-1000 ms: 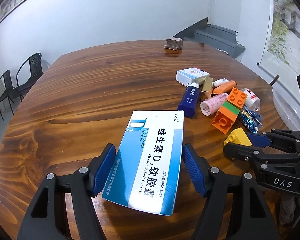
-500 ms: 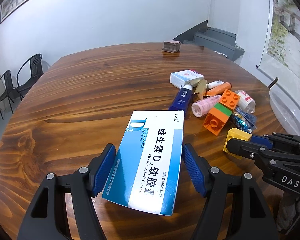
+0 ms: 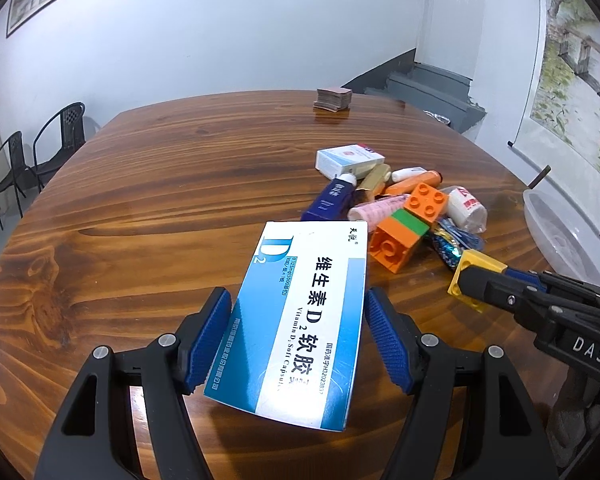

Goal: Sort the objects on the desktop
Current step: 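Grasp the yellow toy brick with the right gripper while the left holds the box, then carry the yellow brick into the clear bowl and open the right gripper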

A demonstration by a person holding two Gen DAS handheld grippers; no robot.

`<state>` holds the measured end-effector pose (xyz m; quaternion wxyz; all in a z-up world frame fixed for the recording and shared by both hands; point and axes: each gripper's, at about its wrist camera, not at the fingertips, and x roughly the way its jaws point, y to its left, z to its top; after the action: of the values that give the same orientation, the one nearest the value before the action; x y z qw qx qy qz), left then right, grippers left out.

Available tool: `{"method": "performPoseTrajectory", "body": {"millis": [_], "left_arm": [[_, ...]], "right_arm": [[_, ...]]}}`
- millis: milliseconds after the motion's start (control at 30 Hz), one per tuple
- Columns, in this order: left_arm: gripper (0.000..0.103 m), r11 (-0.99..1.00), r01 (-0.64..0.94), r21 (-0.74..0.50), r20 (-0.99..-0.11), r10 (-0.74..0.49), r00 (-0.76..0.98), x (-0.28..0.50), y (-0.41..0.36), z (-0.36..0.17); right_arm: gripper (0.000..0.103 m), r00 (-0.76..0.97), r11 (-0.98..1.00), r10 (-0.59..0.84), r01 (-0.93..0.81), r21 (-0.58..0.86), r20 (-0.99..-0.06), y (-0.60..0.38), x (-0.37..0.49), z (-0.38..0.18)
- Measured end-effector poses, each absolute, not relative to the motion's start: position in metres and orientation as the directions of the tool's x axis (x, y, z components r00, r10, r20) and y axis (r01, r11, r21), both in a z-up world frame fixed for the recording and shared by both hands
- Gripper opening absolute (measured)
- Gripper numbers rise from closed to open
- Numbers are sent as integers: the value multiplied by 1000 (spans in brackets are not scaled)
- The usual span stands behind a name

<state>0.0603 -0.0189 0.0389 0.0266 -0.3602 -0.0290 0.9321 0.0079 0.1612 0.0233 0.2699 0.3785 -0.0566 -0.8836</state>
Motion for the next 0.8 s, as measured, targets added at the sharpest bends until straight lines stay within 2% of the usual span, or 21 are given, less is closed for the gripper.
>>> {"method": "performPoseTrajectory", "body": {"millis": [367,800], "left_arm": [[72,-993,-116,-34,-646,111,-756,63,27,62],[72,-947,-320,-5,-651,246,-718,44,128,76]], "right_arm": [[25,-666,-879,-476,348,325,-575,217,21,40],[25,-822,-938,-239,59,341,-517,356,46,61]]}}
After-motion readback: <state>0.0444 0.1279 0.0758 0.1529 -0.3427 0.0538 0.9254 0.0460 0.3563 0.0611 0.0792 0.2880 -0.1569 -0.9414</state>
